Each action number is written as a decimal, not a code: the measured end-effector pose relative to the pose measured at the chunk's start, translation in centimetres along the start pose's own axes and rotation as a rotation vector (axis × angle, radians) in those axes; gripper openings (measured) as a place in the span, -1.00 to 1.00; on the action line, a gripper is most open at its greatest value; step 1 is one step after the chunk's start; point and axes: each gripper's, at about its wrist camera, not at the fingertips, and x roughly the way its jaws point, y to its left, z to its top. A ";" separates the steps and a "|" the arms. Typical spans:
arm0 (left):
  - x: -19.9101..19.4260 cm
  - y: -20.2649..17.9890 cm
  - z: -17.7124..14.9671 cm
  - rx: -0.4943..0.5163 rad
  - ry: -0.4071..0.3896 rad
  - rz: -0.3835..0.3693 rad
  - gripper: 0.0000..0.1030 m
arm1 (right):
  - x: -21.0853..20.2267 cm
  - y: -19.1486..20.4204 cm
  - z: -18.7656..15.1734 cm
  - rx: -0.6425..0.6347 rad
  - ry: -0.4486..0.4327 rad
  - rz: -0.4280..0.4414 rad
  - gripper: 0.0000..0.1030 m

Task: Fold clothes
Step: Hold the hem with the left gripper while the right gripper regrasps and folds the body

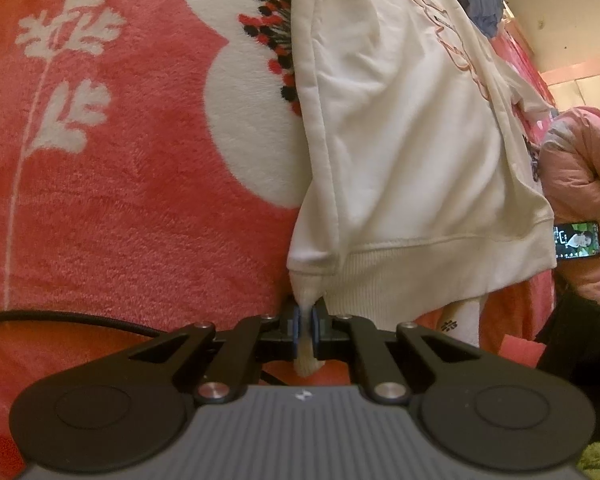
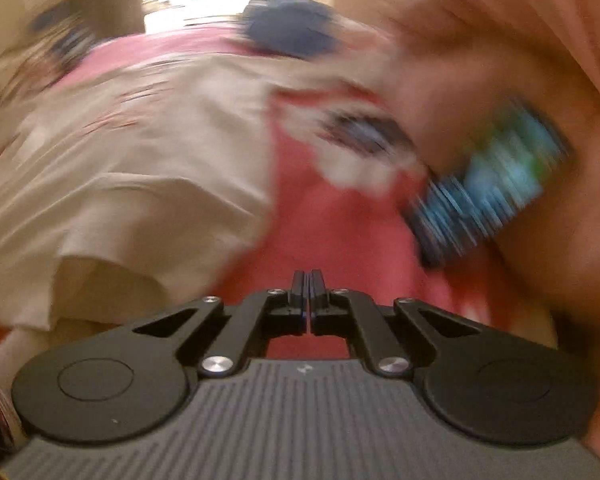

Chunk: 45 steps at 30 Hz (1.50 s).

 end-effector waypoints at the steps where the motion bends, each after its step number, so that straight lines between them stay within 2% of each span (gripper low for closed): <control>1: 0.0 0.0 0.0 0.000 0.001 -0.001 -0.87 | -0.2 -0.4 -0.5 0.013 0.007 0.030 -1.00; 2: 0.0 0.1 0.0 0.000 0.001 -0.001 -0.87 | -0.4 -0.7 -0.9 0.026 0.015 0.060 -0.99; 3: -0.1 0.1 -0.1 0.002 0.002 -0.001 -0.86 | -0.7 -0.1 -1.1 -0.021 0.007 0.102 -0.95; 6: 0.0 0.1 0.2 0.001 0.004 0.003 -0.86 | -1.0 3.9 -0.7 -0.290 -0.039 0.211 -0.90; 7: 0.1 0.0 0.2 0.001 0.003 0.005 -0.86 | -0.7 5.6 -0.4 -0.383 -0.047 0.228 -0.79; 8: 0.1 -0.1 0.2 0.003 0.002 0.006 -0.86 | -0.1 6.9 -0.3 -0.458 -0.054 0.239 -0.57; 9: 0.1 -0.1 0.2 0.004 0.000 0.006 -0.86 | 0.9 8.1 0.0 -0.539 -0.053 0.254 -0.44; 11: 0.3 -0.2 0.2 0.002 -0.002 0.005 -0.86 | 2.6 9.9 0.0 -0.658 -0.046 0.270 -0.31; 13: 0.3 -0.2 0.2 -0.005 -0.002 0.003 -0.85 | 3.9 10.9 0.1 -0.710 -0.023 0.292 -0.21; 15: 0.5 -0.2 0.3 -0.011 -0.003 0.001 -0.83 | 4.7 11.3 0.4 -0.721 -0.019 0.324 -0.21; 17: 0.6 -0.2 0.3 -0.017 -0.002 -0.003 -0.83 | 5.3 11.1 1.0 -0.677 -0.009 0.302 -0.26; 19: 0.6 -0.1 0.2 -0.021 -0.001 -0.007 -0.83 | 5.5 9.8 1.6 -0.541 -0.004 0.276 -0.37; 20: 0.5 0.0 0.2 -0.023 0.000 -0.008 -0.83 | 5.7 8.9 1.9 -0.454 0.000 0.263 -0.64; 22: 0.6 0.1 0.2 -0.028 0.001 -0.013 -0.83 | 5.7 6.9 1.9 -0.320 -0.007 0.188 -0.83; 24: 0.6 0.3 0.2 -0.037 0.005 -0.021 -0.83 | 5.1 5.5 1.4 -0.238 -0.029 0.115 -0.87; 29: 0.5 0.4 0.3 -0.040 0.012 -0.025 -0.83 | 1.3 3.4 -0.2 -0.083 -0.107 0.044 -0.88; 31: 0.5 0.4 0.2 -0.035 0.012 -0.023 -0.83 | 0.6 3.1 -0.9 -0.068 -0.114 0.021 -0.88; 36: 0.2 0.8 0.2 -0.034 0.015 -0.031 -0.83 | 1.0 2.3 -2.9 -0.039 -0.032 -0.057 -0.93; 39: 0.2 0.9 0.2 -0.033 0.013 -0.035 -0.83 | 0.0 -0.1 -4.2 0.078 0.022 -0.116 -0.93; 42: 0.3 0.9 0.3 -0.033 0.013 -0.040 -0.83 | -1.3 -2.9 -3.6 0.244 0.009 -0.028 -0.87; 45: 0.2 1.0 0.3 -0.036 0.011 -0.044 -0.83 | -0.7 -4.7 -1.2 0.355 -0.022 0.099 -0.80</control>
